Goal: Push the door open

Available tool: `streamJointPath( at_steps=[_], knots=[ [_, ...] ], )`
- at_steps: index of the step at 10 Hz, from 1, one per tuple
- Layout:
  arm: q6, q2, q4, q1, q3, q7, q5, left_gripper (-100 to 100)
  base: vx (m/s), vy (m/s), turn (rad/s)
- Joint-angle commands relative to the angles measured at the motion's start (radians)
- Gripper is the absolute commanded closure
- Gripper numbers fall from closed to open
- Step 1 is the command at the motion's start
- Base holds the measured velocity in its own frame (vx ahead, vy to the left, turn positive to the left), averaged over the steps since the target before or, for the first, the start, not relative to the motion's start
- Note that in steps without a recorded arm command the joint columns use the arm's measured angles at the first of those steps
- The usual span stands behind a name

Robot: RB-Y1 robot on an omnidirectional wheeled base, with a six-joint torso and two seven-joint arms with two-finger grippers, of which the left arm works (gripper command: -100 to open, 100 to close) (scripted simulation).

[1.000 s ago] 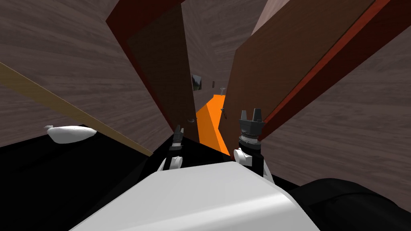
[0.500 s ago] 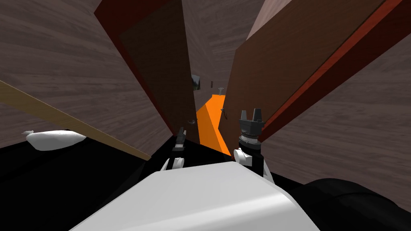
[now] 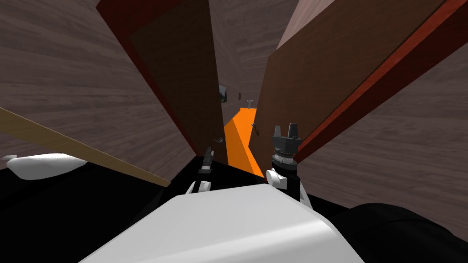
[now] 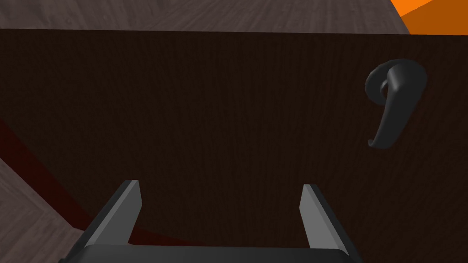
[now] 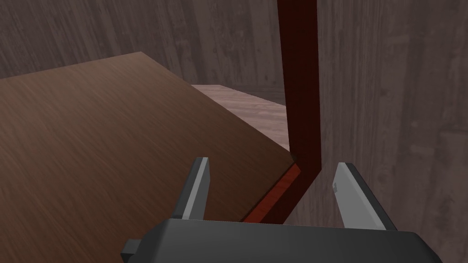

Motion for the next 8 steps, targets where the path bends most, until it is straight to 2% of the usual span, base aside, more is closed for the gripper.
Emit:
streamJointPath(
  at_steps=[1, 7, 8],
  knots=[
    [-0.005, -0.002, 0.048, -0.016, -0.008, 0.004, -0.002, -100, 0.062, 0.078, -0.091],
    [-0.043, -0.005, 0.234, -0.065, -0.040, 0.023, -0.009, -100, 0.074, 0.115, -0.091],
    [-0.043, -0.005, 0.238, -0.065, -0.040, 0.023, -0.009, -100, 0.050, 0.075, -0.028]
  ],
)
